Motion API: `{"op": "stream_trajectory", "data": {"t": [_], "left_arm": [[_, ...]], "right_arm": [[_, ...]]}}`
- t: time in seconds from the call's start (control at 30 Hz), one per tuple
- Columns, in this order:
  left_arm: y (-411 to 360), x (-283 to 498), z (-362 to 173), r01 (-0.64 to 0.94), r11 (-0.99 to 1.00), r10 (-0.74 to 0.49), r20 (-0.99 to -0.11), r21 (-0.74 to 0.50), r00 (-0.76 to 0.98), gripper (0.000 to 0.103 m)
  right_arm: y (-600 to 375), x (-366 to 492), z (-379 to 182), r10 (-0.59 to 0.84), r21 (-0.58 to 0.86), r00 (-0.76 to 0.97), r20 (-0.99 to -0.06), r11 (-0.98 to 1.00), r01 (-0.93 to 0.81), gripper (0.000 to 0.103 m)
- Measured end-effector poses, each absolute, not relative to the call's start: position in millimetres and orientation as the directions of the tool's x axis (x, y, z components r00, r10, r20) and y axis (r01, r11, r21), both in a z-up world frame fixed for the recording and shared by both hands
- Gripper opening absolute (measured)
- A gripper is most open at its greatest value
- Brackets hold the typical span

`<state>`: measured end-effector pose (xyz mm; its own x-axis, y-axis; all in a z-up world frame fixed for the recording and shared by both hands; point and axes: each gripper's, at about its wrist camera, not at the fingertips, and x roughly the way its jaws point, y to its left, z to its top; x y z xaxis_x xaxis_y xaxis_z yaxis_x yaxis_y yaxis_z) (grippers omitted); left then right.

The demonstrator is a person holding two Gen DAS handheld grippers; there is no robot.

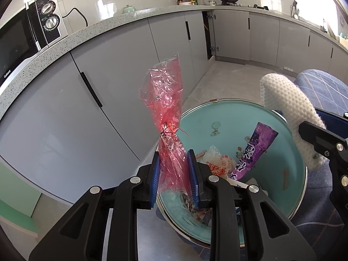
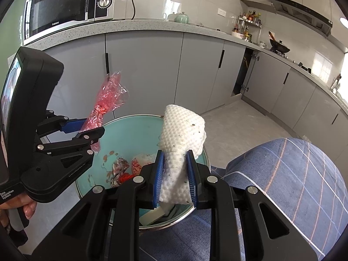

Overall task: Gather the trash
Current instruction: 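Open both grippers over the teal bin to drop mesh bag and sleeve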

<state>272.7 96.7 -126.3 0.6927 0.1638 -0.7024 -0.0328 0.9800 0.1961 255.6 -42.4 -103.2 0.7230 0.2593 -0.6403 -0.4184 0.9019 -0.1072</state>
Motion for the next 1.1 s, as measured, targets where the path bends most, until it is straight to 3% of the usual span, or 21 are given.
{"op": "stream_trajectory", "data": {"t": [0.4,0.5,0.57,0.6,0.7,0.73,0.83,1.1], "left_arm": [[98.9,272.8,-127.6,-0.036,0.981,0.161,-0.701,0.189,0.694,0.029],[100.6,271.8,-126.6,-0.041,0.982,0.162,-0.699,0.187,0.697,0.036],[101.4,270.7,-126.1,-0.048,0.980,0.170,-0.696,0.191,0.697,0.045],[102.0,269.6,-125.0,-0.057,0.980,0.177,-0.691,0.193,0.700,0.056],[102.6,265.9,-122.4,-0.060,0.979,0.179,-0.688,0.193,0.704,0.061],[102.8,264.5,-121.8,-0.063,0.978,0.183,-0.688,0.197,0.702,0.069],[105.9,255.6,-115.0,-0.104,0.973,0.217,-0.663,0.206,0.717,0.088],[108.6,220.9,-90.5,-0.118,0.980,0.192,-0.616,0.159,0.764,0.090]], "right_arm": [[-47.5,257.9,-107.1,0.268,-0.095,0.727,-0.632,0.904,-0.416,0.024],[-52.0,257.1,-105.6,0.266,-0.088,0.737,-0.621,0.911,-0.403,0.035],[-54.9,255.0,-103.4,0.271,-0.080,0.747,-0.608,0.914,-0.397,0.052],[-56.1,253.3,-101.8,0.270,-0.079,0.752,-0.601,0.917,-0.392,0.054],[-61.0,248.6,-97.5,0.261,-0.079,0.767,-0.586,0.924,-0.375,0.054],[-63.8,246.5,-96.1,0.254,-0.078,0.774,-0.580,0.929,-0.363,0.056],[-75.2,237.8,-90.4,0.249,-0.054,0.791,-0.559,0.941,-0.335,0.069],[-95.1,199.8,-69.9,0.237,-0.030,0.827,-0.509,0.956,-0.292,0.072]]}}
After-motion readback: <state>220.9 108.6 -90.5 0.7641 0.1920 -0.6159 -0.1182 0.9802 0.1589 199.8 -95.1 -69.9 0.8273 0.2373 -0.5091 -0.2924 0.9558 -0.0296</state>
